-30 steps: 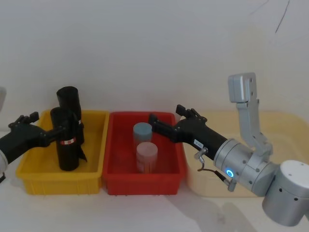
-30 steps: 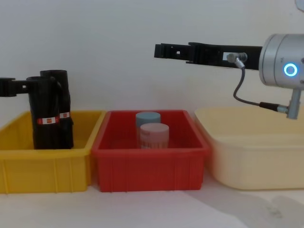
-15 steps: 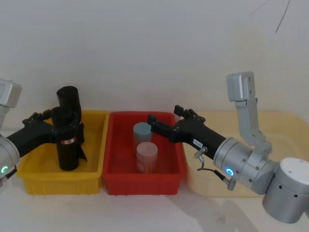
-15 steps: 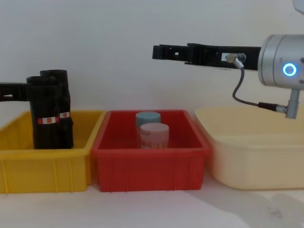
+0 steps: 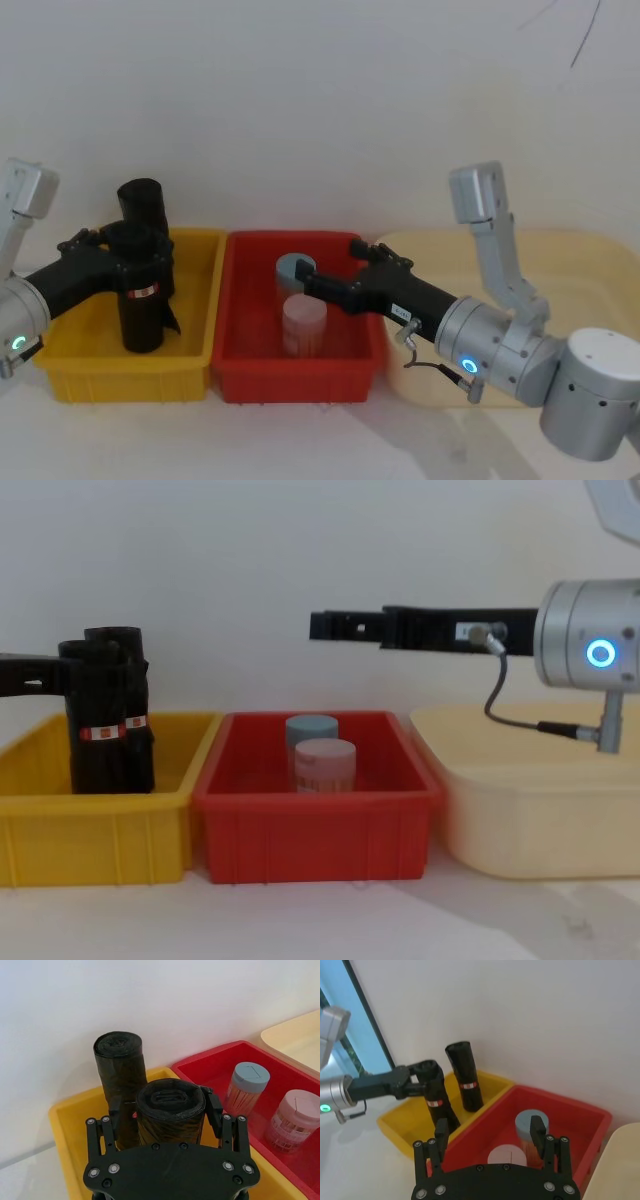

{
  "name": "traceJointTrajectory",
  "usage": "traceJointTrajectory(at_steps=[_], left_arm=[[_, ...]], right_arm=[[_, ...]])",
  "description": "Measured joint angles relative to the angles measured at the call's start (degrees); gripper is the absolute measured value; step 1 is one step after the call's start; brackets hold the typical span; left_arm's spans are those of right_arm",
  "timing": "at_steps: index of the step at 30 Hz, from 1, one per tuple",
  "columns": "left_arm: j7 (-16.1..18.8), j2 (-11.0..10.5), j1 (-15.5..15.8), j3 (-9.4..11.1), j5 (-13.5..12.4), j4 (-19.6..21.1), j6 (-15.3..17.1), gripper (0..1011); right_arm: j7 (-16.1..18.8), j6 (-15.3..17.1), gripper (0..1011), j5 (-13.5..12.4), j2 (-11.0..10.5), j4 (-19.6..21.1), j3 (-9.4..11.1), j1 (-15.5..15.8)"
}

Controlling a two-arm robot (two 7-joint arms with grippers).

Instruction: Pick up the garbage bag with the one hand and transfer it to the other hand.

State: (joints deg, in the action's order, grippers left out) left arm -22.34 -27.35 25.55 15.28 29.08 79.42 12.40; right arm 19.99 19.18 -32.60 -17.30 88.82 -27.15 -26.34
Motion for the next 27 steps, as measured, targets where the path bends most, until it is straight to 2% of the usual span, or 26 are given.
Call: traceJointTrajectory(at_steps=[6,13,27], left_arm=[[-0.33,0.04,0.65,0.45,-0.17,-0.77,-0.24,1001],[-0.50,0.07,1.03,0.71,-0.26,-1.23,-0.38,1001],[-0.65,0.11,1.38,0.95,-0.35,-1.65,-0.49,1001]], right_arm=[[1.12,-0.24,1002,0.82,0.07,-2.85,-1.72,-1.59],[2.32,-1.64,1001,2.36,1.22,-7.78,-3.70,-4.34],[4.37,-3.80,1002,4.99,2.98,-14.47,-6.15,-7.64]])
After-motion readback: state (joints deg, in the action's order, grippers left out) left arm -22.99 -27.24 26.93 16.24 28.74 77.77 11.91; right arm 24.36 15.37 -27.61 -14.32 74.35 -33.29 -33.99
